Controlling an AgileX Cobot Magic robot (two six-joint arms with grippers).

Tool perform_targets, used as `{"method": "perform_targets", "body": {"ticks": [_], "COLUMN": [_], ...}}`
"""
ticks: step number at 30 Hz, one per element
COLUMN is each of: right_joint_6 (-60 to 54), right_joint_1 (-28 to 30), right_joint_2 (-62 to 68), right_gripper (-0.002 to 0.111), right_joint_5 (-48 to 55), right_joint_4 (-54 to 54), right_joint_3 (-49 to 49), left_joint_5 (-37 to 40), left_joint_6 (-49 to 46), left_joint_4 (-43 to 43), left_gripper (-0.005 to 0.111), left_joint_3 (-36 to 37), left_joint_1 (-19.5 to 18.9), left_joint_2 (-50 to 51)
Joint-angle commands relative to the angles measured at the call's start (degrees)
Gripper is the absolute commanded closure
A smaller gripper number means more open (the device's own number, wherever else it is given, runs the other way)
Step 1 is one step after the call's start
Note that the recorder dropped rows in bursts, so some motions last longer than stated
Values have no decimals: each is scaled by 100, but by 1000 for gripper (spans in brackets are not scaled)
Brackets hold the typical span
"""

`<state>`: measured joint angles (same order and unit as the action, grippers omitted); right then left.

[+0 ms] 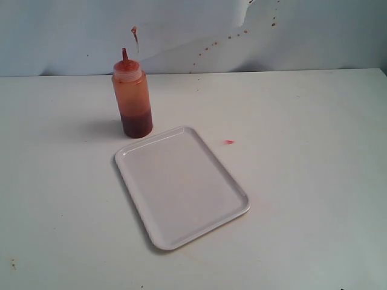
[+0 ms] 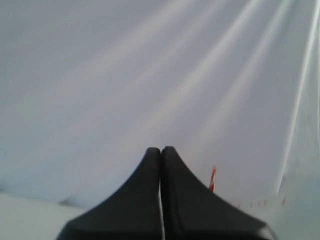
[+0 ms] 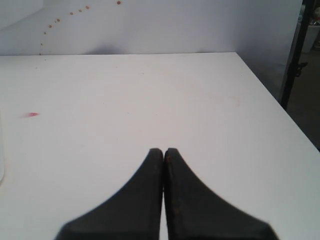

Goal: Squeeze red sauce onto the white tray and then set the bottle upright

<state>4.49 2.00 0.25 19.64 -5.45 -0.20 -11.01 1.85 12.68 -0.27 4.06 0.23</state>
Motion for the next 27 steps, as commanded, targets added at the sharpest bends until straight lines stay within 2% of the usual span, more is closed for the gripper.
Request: {"method": "perform_targets", "body": {"ticks": [1, 4, 7, 10, 14, 16, 22, 27], "right_joint_6": [12, 12, 12, 12, 12, 12, 12, 12], "right_joint_1": [34, 34, 34, 34, 34, 34, 34, 34], "right_joint_2": [-25, -25, -25, -25, -25, -25, -25, -25], "right_gripper": [108, 108, 108, 108, 108, 108, 108, 108], "right_joint_5": [-8, -8, -8, -8, -8, -8, -8, -8], "right_joint_4": [-14, -14, -14, -14, -14, -14, -14, -14], "right_joint_3": [20, 20, 20, 20, 20, 20, 20, 20], "left_joint_5": [-1884, -2740, -2884, -3292, -4188, -4760, -5896, -5896], "left_joint_6": [991, 1138, 1115, 1186, 1720, 1761, 1714, 1061], "left_joint_4": [-205, -419, -457, -1109, -3279, -3926, -4525, -5120], "left_gripper": [107, 107, 107, 107, 107, 107, 107, 107], "left_joint_3": [27, 27, -77, -558, -1382, -1799, -2993, -3883], "left_joint_1": [23, 23, 23, 23, 23, 23, -3, -13], "left_joint_2": [189, 950, 2249, 3983, 6505, 7900, 10745, 12078]}}
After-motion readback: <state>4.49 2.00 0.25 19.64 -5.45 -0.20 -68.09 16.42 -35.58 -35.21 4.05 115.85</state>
